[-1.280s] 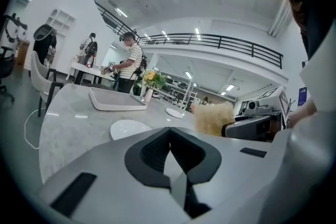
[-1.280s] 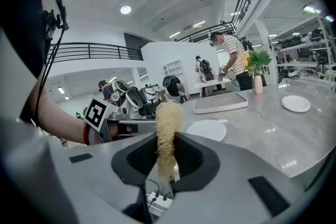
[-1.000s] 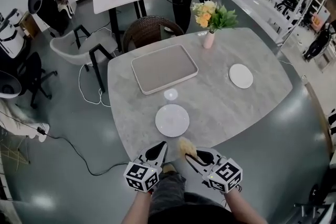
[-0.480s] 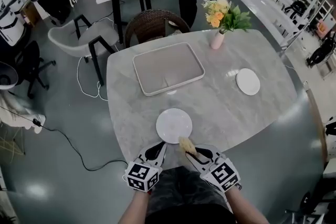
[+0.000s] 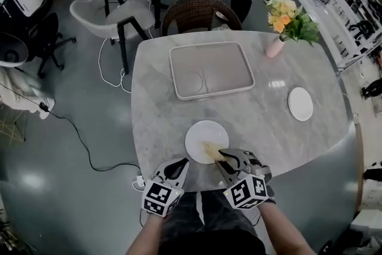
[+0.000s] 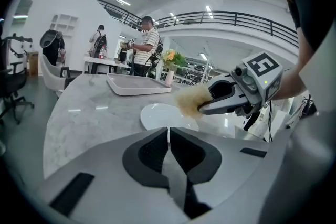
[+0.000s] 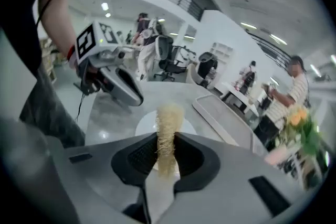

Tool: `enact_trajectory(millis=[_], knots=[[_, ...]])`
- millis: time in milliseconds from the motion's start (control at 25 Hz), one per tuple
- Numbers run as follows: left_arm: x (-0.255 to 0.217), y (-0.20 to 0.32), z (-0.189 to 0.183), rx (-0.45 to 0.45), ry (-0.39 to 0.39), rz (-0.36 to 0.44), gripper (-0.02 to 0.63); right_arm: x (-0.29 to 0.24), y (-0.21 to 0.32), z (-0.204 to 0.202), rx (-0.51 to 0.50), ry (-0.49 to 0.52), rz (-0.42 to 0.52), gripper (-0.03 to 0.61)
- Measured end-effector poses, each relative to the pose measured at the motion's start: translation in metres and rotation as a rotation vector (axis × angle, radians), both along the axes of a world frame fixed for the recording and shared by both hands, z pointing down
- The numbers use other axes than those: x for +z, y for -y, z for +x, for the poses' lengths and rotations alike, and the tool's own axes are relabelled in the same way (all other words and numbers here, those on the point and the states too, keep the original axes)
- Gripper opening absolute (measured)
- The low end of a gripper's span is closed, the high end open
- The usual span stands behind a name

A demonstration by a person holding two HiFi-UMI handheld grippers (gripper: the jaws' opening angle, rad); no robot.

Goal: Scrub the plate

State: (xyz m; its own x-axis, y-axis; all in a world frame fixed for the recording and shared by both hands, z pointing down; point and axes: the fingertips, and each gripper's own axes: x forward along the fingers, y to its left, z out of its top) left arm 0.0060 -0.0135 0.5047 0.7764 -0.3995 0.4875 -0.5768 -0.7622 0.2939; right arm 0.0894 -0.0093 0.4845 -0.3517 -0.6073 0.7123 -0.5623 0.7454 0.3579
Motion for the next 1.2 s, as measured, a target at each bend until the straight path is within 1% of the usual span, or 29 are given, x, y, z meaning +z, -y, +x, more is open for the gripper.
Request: enact_trajectory(millis=[120,200,320,440,480,560,640,680,840,1000,1200], knots=[[0.005,0.006,0.004,-0.006,0.042,0.002,0.014,0.01,0.015,-0.003,-0.218,-0.208,0.052,0.081],[0.012,0.01,0.008,0.012,0.095,0.013,0.014,0.017,0.026,-0.004,-0.333,-0.298,0.076,0.081],[0.019,0.016,0.01,0.04,0.177,0.028,0.014,0.024,0.04,-0.01,-0.492,-0.395,0.099,0.081],[0.022,0.019,0.013,0.059,0.23,0.034,0.014,0.032,0.045,-0.02,-0.66,-0.469,0.119,0.081],[0.024,0.019,0.013,0.063,0.242,0.032,0.014,0.036,0.046,-0.024,-0.704,-0.485,0.121,0.081],[0.027,0.019,0.014,0.067,0.256,0.023,0.014,0.043,0.046,-0.028,-0.758,-0.502,0.106,0.081],[0.028,0.02,0.015,0.071,0.262,0.018,0.014,0.046,0.048,-0.03,-0.774,-0.5,0.094,0.081],[0.029,0.02,0.016,0.075,0.267,0.018,0.014,0.045,0.051,-0.03,-0.771,-0.505,0.106,0.081],[0.031,0.016,0.017,0.11,0.319,0.033,0.014,0.04,0.067,-0.017,-0.707,-0.548,0.151,0.081],[0.032,0.015,0.017,0.12,0.351,0.043,0.014,0.04,0.066,0.003,-0.642,-0.566,0.124,0.081],[0.037,0.017,0.008,0.108,0.419,0.063,0.014,0.044,0.045,0.029,-0.633,-0.588,0.068,0.081]])
